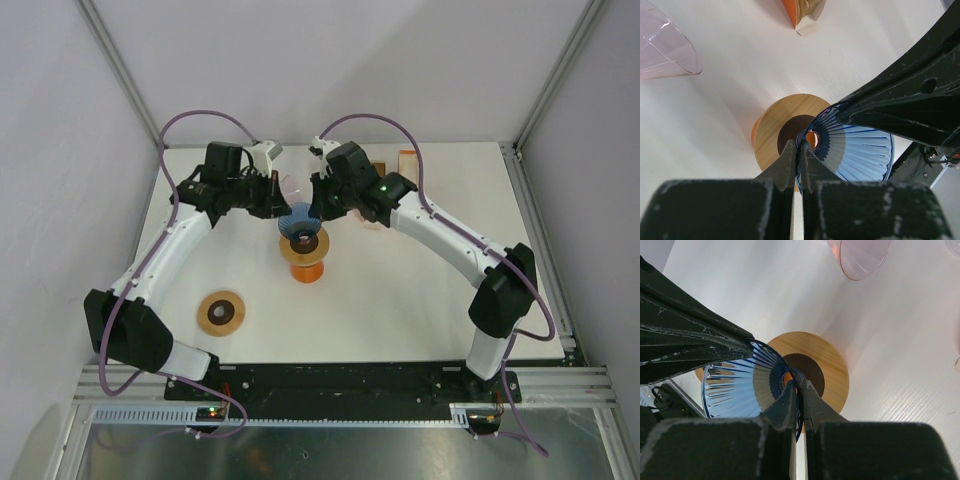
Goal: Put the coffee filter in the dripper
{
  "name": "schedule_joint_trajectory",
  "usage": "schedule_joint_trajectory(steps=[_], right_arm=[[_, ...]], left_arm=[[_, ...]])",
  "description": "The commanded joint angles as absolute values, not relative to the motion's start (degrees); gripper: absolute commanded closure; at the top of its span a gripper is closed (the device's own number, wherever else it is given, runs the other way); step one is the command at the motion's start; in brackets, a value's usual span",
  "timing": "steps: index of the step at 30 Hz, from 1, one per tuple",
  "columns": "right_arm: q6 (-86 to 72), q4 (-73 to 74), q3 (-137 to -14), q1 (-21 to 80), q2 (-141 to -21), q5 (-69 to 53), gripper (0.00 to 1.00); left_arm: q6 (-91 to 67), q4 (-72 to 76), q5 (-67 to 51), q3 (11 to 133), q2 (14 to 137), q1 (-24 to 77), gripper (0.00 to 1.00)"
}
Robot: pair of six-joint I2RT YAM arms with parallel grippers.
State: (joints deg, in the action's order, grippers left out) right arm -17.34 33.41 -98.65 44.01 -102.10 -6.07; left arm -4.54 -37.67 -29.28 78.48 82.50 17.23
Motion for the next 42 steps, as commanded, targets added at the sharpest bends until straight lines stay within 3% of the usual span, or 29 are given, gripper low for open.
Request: schedule_joint_trajectory(steps=[1, 42], right_arm=[[-17.58, 34.24, -101.45, 43.79, -104.15, -5.80, 1.00], [-16.36, 39.28, -107.70, 45.35, -108.19, -6.99, 1.00]], left_arm=[[-6.30, -35.79, -32.02, 78.31, 81.47, 17.84, 1.00], [-6.15, -40.85, -31.65, 82.26, 79.00, 18.02, 1.00]])
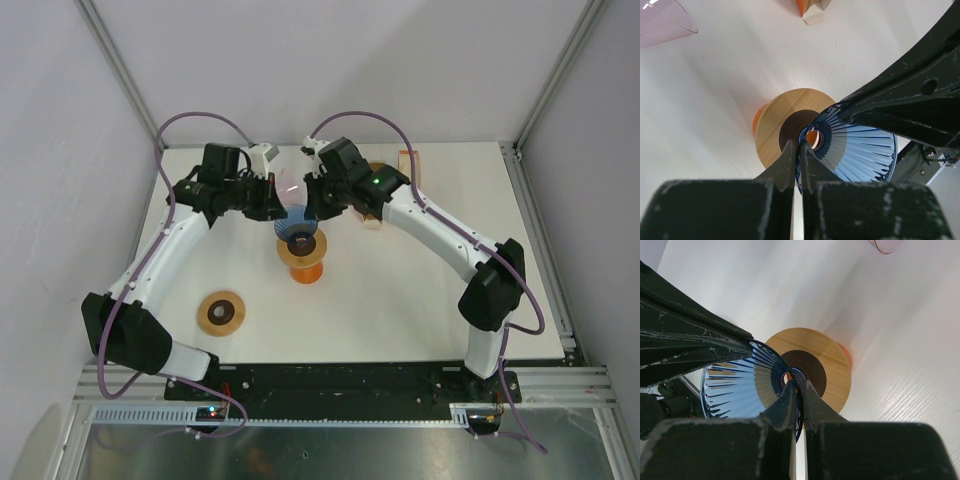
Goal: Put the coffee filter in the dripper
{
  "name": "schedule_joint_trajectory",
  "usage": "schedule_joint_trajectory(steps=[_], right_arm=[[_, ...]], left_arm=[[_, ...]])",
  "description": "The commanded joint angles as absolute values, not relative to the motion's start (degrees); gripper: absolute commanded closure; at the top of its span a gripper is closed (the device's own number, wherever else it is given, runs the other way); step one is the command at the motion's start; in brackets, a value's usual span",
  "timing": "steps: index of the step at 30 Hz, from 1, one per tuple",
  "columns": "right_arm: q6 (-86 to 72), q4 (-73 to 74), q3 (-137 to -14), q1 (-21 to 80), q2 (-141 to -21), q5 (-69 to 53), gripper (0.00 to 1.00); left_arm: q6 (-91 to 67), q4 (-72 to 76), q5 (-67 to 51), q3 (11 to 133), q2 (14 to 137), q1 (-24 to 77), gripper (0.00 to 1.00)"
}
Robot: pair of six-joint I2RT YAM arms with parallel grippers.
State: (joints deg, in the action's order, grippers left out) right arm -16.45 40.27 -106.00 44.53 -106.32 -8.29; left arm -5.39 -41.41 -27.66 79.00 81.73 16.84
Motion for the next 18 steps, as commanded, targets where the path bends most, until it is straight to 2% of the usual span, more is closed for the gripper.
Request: schedule_joint_trajectory(steps=[1, 18], right_arm=[[-16.35, 39.15, -106.94, 45.26, -108.19, -7.10, 1.00], [-15.90, 33.58, -96.80, 44.86, -105.47, -5.74, 1.00]], left_arm=[[-6.06, -40.95, -31.56, 81.60, 79.10, 18.02, 1.00], [-0.64, -40.99, -33.55, 73.55, 81.46, 18.39, 1.00]])
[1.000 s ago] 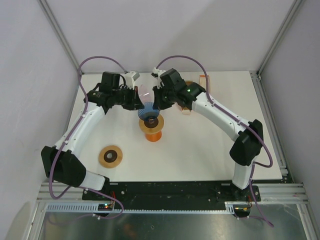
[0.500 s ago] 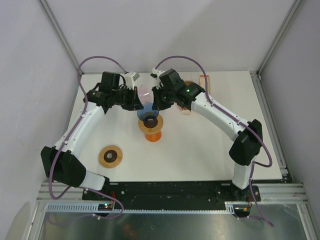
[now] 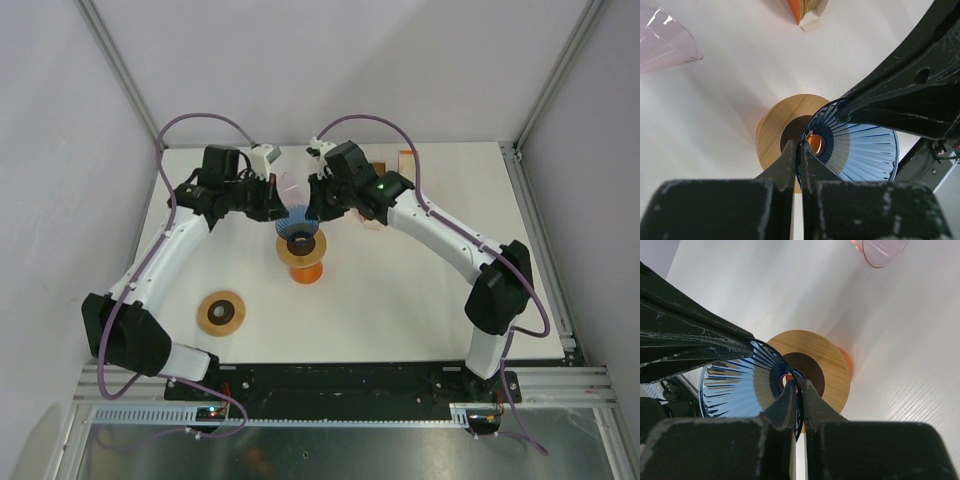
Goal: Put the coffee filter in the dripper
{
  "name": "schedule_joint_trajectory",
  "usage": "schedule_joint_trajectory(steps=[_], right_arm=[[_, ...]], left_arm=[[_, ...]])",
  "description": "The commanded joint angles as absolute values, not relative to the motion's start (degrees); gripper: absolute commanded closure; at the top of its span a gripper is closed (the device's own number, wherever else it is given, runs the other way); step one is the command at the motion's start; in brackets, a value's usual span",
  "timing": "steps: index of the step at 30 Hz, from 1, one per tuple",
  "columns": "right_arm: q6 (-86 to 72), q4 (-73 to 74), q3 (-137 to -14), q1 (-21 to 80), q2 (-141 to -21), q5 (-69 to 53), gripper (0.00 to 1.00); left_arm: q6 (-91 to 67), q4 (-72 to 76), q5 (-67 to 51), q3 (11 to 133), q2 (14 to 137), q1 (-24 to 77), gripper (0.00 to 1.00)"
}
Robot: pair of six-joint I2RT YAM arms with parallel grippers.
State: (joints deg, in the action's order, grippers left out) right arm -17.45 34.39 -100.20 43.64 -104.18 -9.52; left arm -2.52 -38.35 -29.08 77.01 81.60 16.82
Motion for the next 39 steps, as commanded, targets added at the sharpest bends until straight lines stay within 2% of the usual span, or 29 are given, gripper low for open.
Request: schedule_joint_trajectory(steps=[1, 20, 30, 39], right_arm=[[-15.68, 33.14, -96.39, 45.15, -105.12, -5.20, 1.00], [-16.56, 29.65, -89.19, 44.04, -104.26, -6.63, 1.00], [-15.94, 29.35, -89.54, 44.65, -103.68, -5.51, 1.00], [-15.60, 29.53, -90.95, 44.73, -104.58, -5.58, 1.00]], left_arm=[[-0.36, -40.97, -33.78, 73.12, 81.20, 18.42, 1.00], [2.76, -41.03, -34.41, 66.86, 81.80, 18.46, 1.00], [4.62, -41.10, -32.47, 63.19, 80.73, 18.39, 1.00], [4.98, -41.09, -32.30, 66.22, 81.19, 18.43, 1.00]])
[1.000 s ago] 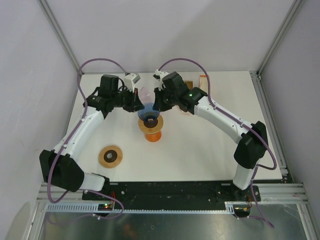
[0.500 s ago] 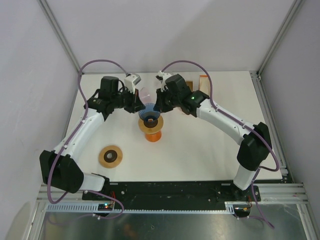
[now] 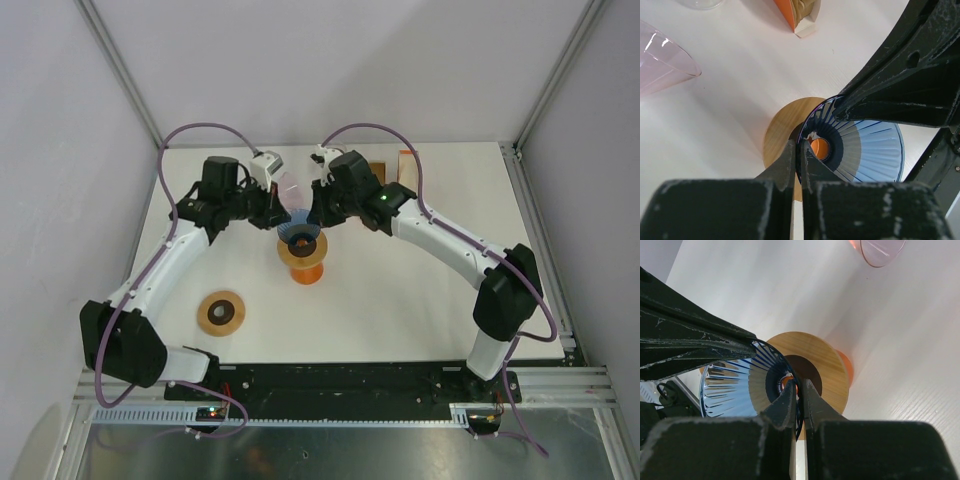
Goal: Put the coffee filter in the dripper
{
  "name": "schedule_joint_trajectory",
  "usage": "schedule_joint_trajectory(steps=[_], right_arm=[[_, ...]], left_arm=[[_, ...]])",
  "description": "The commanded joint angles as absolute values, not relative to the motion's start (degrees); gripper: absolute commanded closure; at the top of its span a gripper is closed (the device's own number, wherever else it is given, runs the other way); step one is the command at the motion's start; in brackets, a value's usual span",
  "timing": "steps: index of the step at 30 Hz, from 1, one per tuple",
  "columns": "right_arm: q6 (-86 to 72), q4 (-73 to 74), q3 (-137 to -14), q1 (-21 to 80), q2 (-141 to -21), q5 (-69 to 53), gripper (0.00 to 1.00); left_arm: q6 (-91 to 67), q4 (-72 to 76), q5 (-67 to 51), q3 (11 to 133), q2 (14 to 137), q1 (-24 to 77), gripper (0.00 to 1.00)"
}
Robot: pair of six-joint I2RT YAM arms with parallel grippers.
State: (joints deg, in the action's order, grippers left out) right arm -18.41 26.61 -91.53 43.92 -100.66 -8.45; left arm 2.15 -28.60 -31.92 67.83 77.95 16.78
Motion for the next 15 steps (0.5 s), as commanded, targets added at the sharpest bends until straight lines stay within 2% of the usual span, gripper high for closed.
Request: schedule_joint_trajectory(steps=[1, 6, 10, 15], right_arm=[[-15.49, 29.75, -91.36, 44.69, -104.63, -5.43, 1.00], [-15.24, 30.29, -93.29, 44.78, -104.38, -4.79, 0.99], [-14.92, 30.63, -94.95, 44.98, -104.01, -4.41, 0.93], [-14.80, 31.05, -96.72, 45.11, -104.43, -4.31, 0.89]], left_arm=[[4.95, -41.07, -32.45, 67.25, 81.20, 18.40, 1.00], [4.33, -40.98, -33.13, 70.98, 81.44, 18.38, 0.91], [2.54, -40.97, -32.77, 73.28, 81.93, 18.39, 0.80], [1.75, -41.01, -31.89, 76.06, 82.17, 18.37, 0.72]])
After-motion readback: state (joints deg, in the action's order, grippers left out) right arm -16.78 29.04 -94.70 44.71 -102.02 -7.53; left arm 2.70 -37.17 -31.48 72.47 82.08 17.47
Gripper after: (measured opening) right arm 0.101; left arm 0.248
